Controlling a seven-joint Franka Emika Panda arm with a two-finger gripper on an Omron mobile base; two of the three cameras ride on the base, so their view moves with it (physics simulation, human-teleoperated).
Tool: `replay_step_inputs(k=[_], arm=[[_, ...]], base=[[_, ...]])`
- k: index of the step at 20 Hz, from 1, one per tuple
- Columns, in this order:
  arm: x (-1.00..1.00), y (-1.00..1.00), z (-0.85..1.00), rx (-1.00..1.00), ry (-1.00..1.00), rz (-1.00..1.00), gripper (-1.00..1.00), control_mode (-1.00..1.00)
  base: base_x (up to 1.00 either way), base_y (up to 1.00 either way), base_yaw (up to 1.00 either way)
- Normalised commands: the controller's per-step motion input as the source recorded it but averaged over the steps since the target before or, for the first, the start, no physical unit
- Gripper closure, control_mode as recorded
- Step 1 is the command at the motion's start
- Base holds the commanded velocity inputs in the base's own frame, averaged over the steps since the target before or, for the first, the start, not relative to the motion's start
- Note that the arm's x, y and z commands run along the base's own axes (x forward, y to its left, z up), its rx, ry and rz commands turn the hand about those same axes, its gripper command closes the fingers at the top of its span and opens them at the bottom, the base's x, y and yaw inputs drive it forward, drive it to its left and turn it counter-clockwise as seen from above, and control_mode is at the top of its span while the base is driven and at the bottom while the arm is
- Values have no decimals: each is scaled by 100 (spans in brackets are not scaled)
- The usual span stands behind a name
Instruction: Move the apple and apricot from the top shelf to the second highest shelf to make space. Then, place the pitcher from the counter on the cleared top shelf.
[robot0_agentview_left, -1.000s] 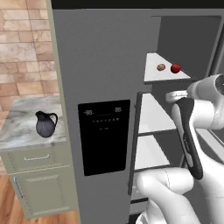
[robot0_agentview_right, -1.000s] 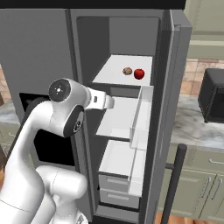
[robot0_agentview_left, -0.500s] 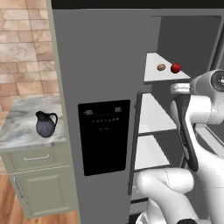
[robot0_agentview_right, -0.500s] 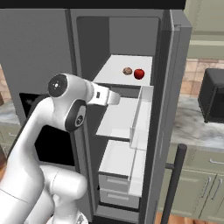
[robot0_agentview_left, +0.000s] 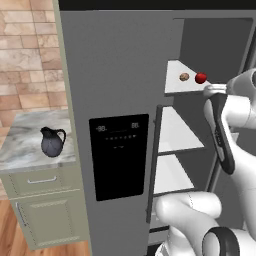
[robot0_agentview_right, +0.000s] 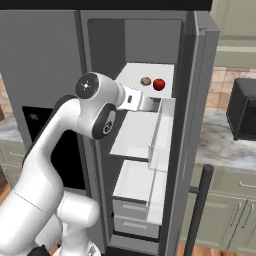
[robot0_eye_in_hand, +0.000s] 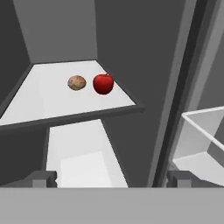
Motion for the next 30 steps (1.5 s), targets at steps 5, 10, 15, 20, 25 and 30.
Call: replay_step_inputs(k=[5, 10, 15, 20, 25, 30], arm=[[33, -12, 0, 1, 0, 0, -100, -100], [45, 0, 0, 0, 0, 0, -100, -100], [47, 0, 0, 0, 0, 0, -100, -100], [49, -5, 0, 0, 3, 0, -100, -100], [59, -13, 0, 3, 8, 0, -100, -100], [54, -24, -1, 6, 1, 0, -100, -100]], base=[[0, 0, 0], [0, 0, 0], [0, 0, 0], [0, 0, 0], [0, 0, 0], [0, 0, 0]])
